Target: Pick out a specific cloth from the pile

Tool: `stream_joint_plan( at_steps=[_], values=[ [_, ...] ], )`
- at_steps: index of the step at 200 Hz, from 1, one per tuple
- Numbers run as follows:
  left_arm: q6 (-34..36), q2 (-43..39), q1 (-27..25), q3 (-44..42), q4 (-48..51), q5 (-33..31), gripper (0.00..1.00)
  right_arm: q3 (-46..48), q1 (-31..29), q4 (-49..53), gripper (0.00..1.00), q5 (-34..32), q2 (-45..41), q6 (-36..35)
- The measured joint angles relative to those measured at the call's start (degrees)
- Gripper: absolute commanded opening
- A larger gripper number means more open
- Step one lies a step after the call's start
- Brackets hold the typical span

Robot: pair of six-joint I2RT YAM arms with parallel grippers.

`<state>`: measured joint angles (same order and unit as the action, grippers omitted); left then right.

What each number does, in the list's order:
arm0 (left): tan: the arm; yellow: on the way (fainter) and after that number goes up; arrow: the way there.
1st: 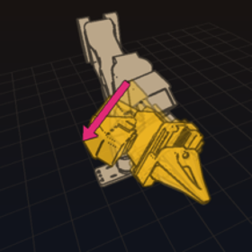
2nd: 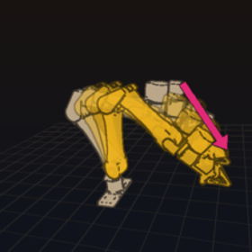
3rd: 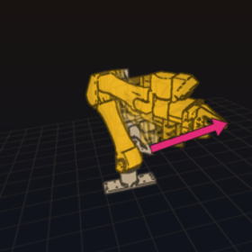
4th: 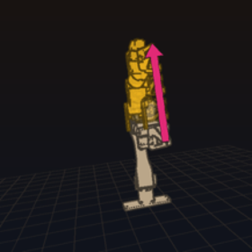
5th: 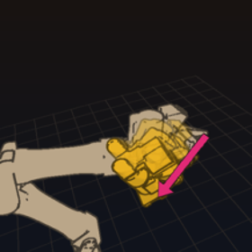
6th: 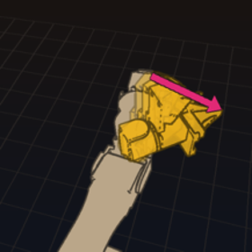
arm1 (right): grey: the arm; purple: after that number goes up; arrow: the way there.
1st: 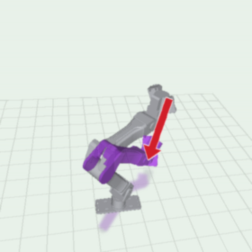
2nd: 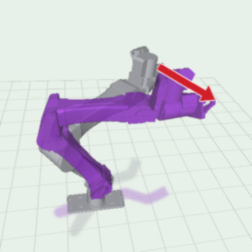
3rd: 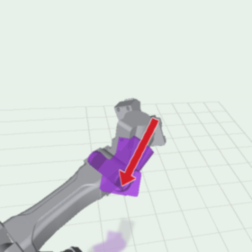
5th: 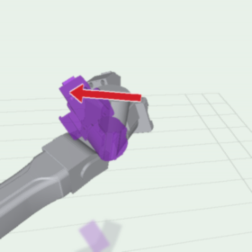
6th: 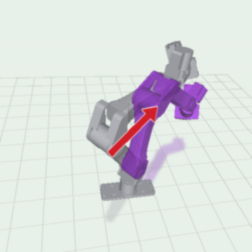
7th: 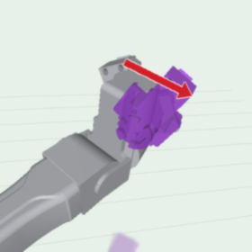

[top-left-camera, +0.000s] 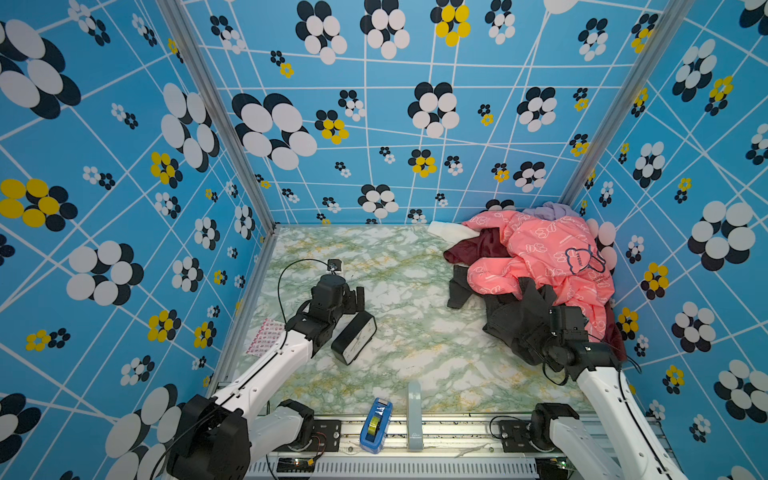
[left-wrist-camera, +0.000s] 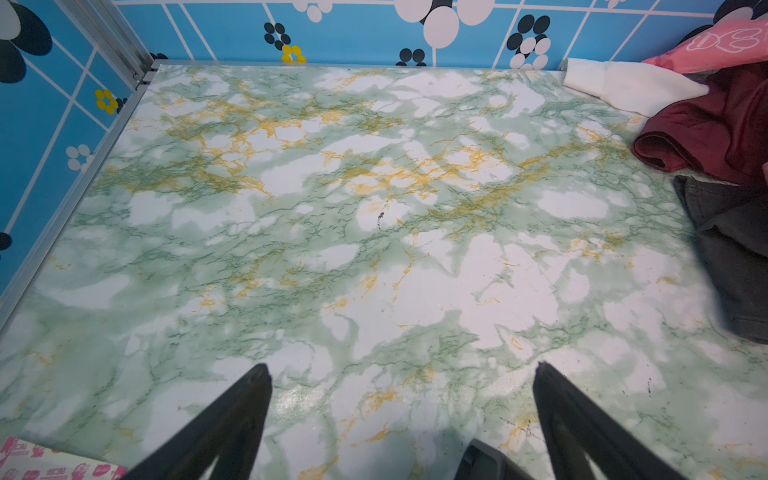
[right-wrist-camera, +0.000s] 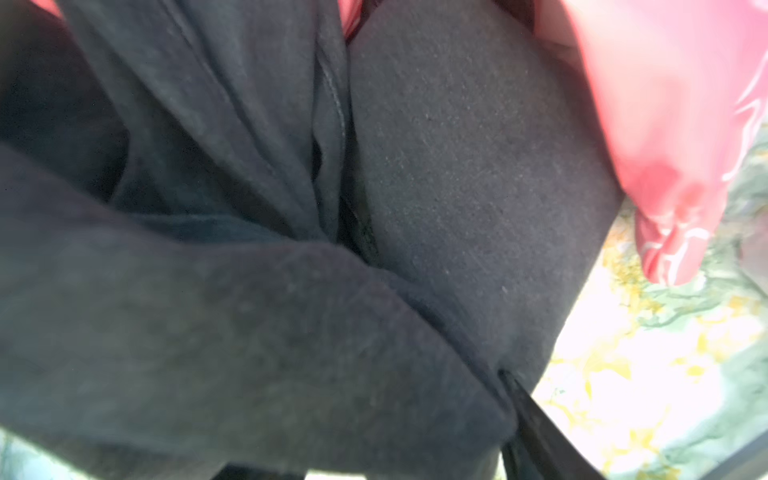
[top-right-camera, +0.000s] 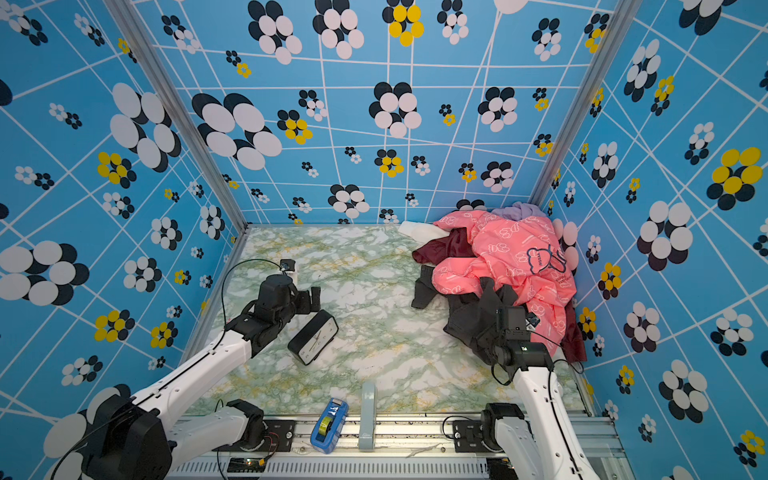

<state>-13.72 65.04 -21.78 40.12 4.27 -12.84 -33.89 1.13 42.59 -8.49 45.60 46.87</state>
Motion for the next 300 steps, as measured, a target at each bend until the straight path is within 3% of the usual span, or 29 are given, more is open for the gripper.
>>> stream_joint_plan(
  at_steps=[32,47,66,105,160,300],
  values=[
    [0.00,-0.02,0.00,0.00,0.04,0.00,0.99,3.26,0.00,-4.04,0.46,0.09,0.20,2.01],
    [0.00,-0.20,0.00,0.00,0.20,0.00,0.99,3.80,0.00,-4.74,0.29,0.02,0.42,2.34],
    [0.02,-0.87,0.00,0.00,0.46,-0.02,0.99,3.80,0.00,-5.01,0.00,-0.31,0.02,3.28],
    [0.02,-1.53,0.00,0.00,0.44,-0.02,0.99,1.20,0.00,-1.66,0.00,-1.81,-4.48,3.69],
    [0.04,-1.97,-0.02,0.00,0.61,-0.02,0.99,-12.20,0.00,4.15,0.00,-3.45,-10.10,3.72],
    [0.00,-6.64,0.00,0.00,2.29,-0.68,0.99,-34.84,0.00,3.63,0.00,-0.50,-6.69,-0.15]
  ],
)
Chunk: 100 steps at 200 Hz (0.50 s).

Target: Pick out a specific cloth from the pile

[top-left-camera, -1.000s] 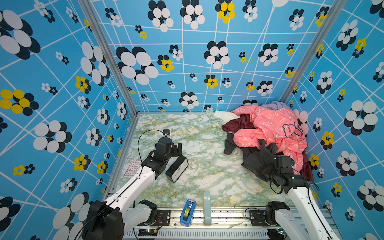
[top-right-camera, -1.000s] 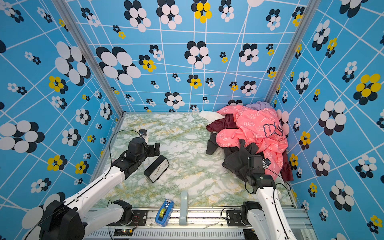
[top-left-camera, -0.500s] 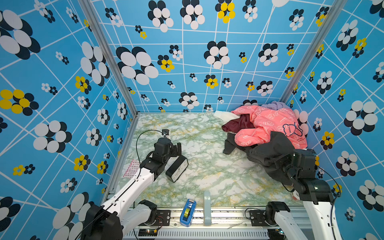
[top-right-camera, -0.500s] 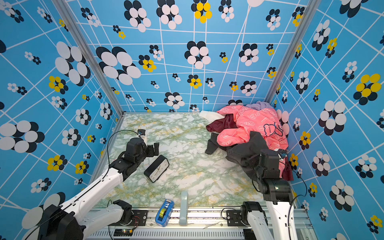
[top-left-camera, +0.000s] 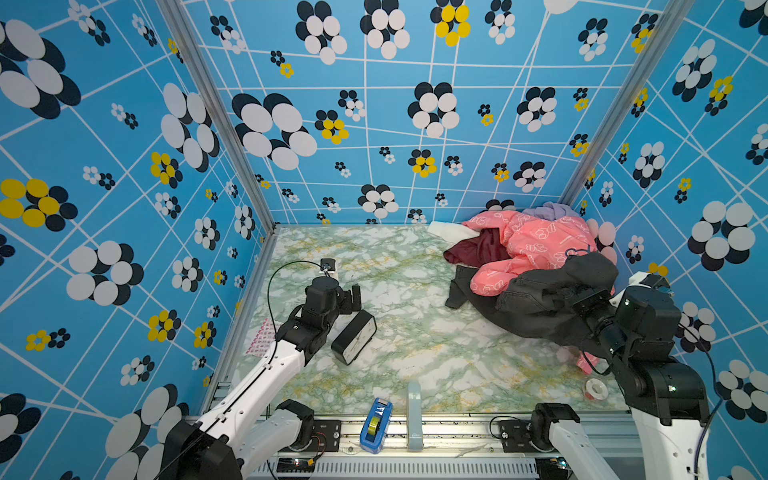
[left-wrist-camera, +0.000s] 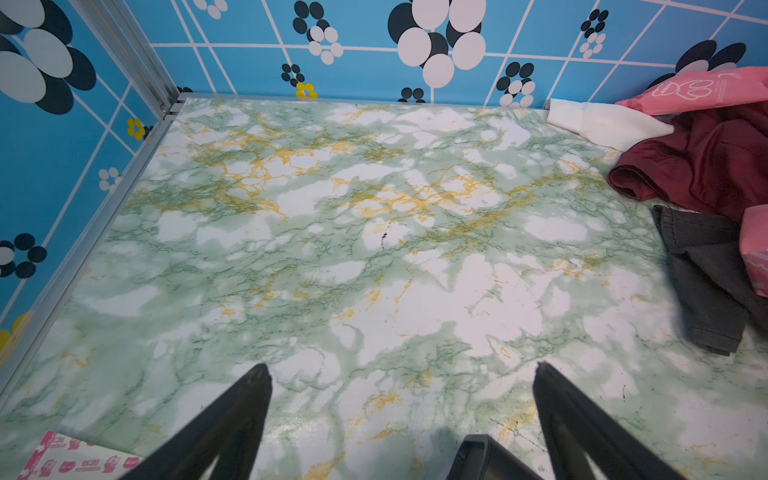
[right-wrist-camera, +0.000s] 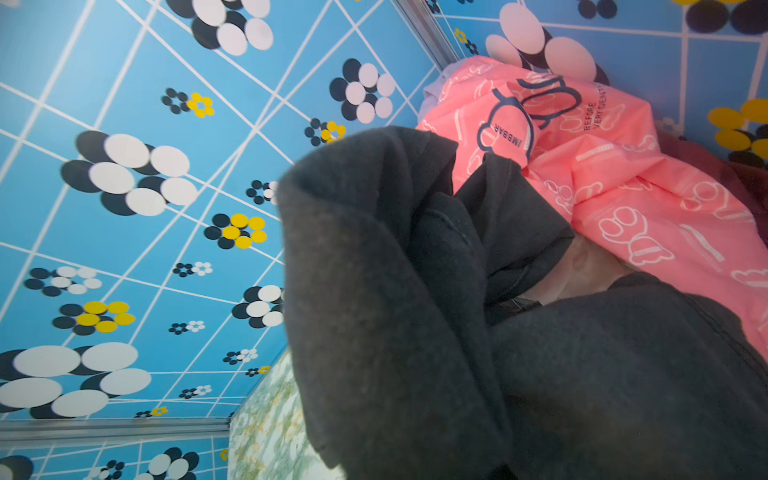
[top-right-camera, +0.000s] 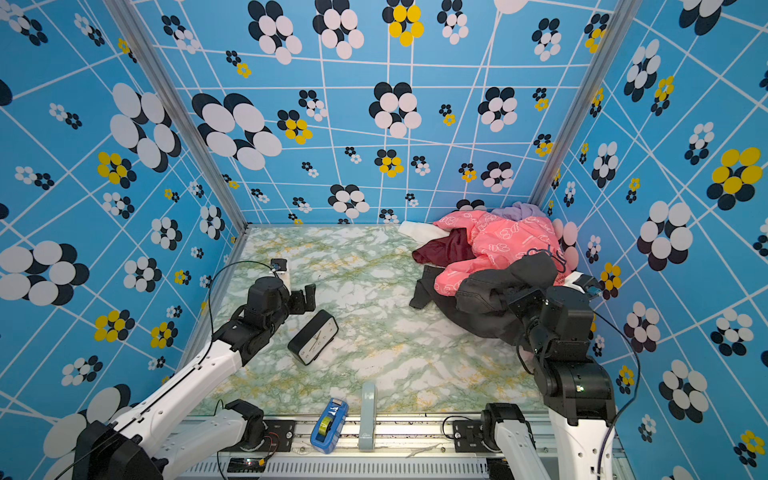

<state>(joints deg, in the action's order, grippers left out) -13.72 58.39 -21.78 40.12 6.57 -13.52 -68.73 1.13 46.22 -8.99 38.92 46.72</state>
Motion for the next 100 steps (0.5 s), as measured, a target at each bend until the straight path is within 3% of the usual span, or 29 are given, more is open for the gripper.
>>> stream_joint_plan(
  at_steps=[100],
  values=[
    [-0.20,-2.43,-0.02,0.00,1.57,-0.70,0.99,-14.84,0.00,-6.71,0.00,8.59,6.34,-1.77]
  ],
)
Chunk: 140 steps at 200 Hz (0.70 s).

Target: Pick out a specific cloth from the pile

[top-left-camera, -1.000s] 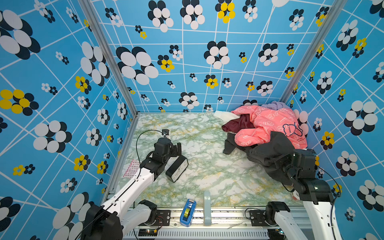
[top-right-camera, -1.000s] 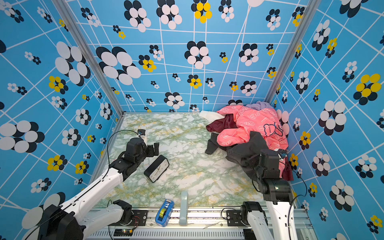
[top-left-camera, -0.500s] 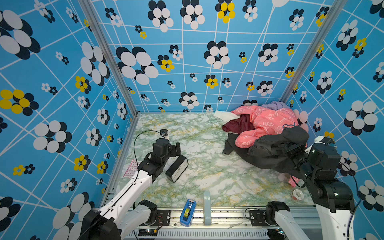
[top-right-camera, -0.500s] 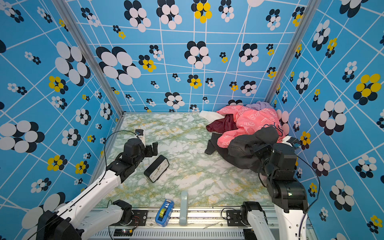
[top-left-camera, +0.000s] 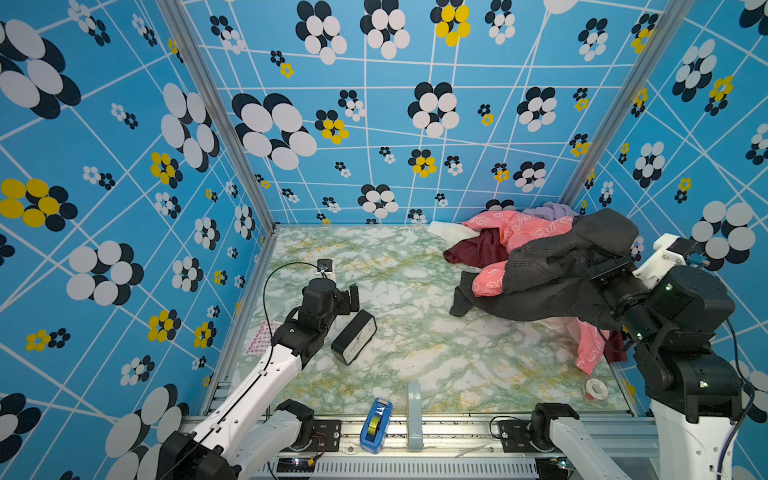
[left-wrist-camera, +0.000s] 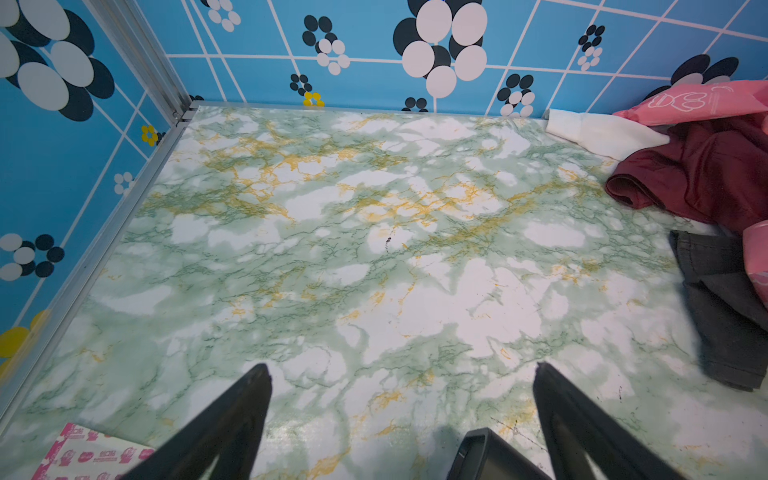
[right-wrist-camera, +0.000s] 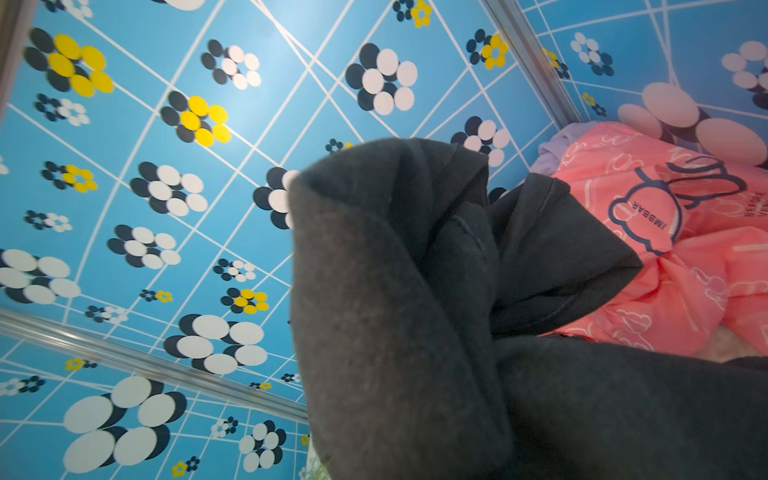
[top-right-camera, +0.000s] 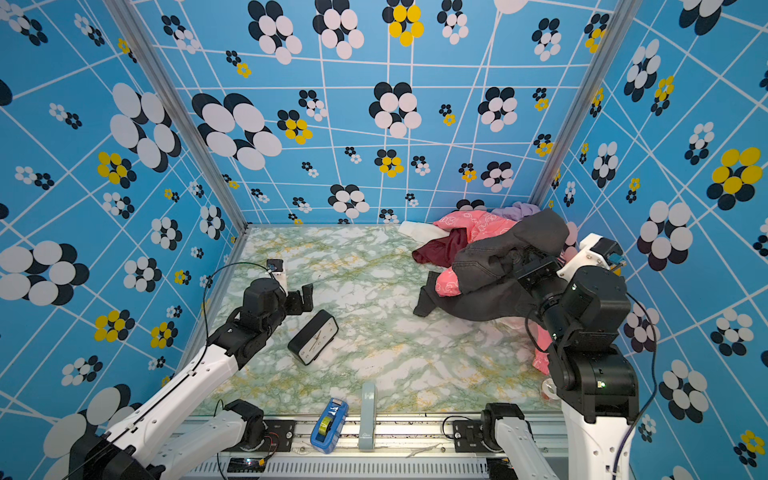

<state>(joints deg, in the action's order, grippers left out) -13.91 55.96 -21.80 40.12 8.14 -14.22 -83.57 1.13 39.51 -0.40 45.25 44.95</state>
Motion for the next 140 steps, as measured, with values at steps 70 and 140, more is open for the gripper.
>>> stream_joint_plan(
  at_steps=[70,140],
  values=[
    [-0.13,-0.20,-0.09,0.02,0.79,-0.22,0.99,-5.77,0.00,-8.81,0.00,6.91,1.62,-0.15],
    [-0.50,-2.10,-0.39,0.02,1.25,-0.81,0.99,-10.43,0.00,-21.88,0.00,15.43,8.07,2.12]
  ],
)
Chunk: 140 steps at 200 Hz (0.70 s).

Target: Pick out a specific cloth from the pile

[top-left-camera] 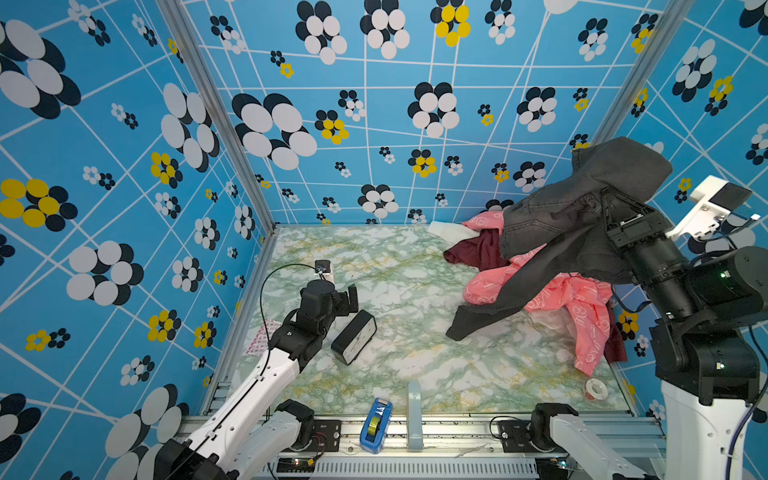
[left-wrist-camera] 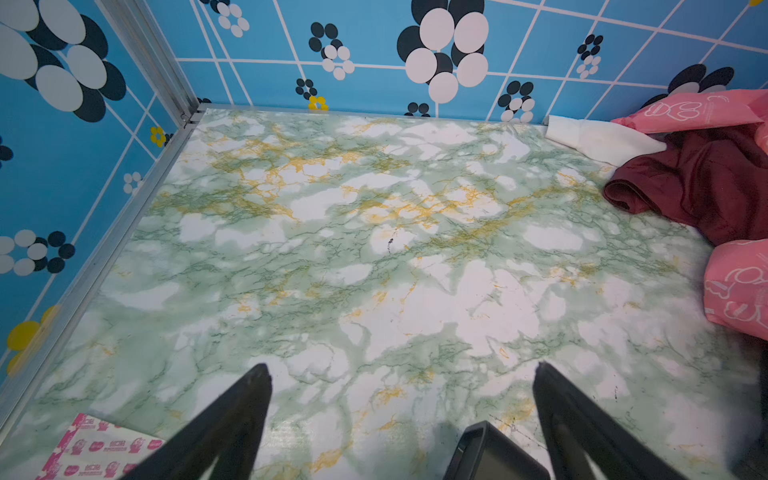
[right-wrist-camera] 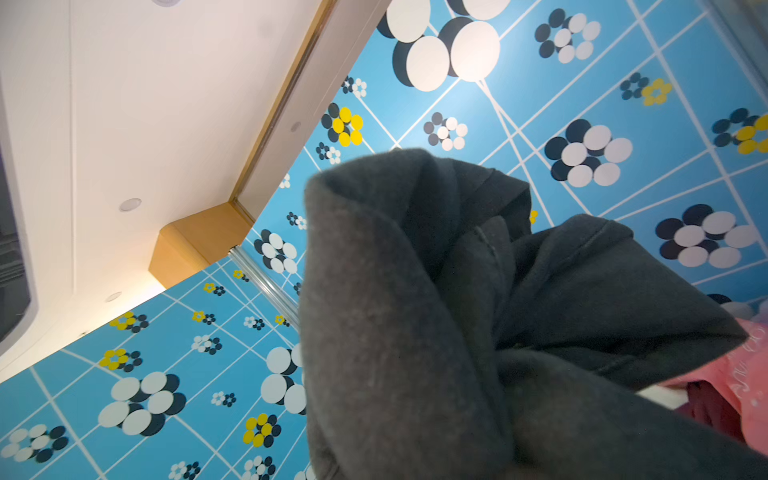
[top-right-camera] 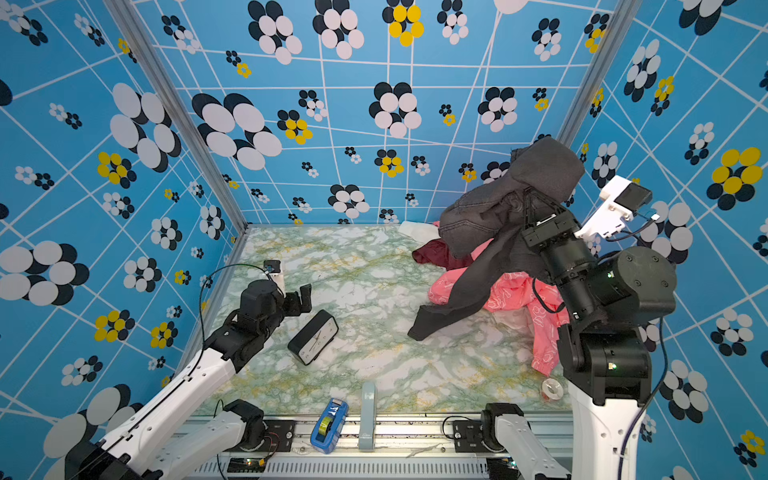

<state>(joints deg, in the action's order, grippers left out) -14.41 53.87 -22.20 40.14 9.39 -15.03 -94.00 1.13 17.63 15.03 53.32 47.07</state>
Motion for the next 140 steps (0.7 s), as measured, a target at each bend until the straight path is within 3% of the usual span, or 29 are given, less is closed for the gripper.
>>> stream_joint_plan(
  at_steps=[98,140],
  values=[
    [-0.17,-3.58,-0.35,0.00,1.51,-1.51,0.99,-2.84,-0.11,-26.67,0.00,9.64,11.96,15.34],
    [-0.17,-3.54,-0.35,0.04,2.49,-1.53,0.99,-3.65,-6.43,-32.92,0.00,11.58,18.93,18.27]
  ],
)
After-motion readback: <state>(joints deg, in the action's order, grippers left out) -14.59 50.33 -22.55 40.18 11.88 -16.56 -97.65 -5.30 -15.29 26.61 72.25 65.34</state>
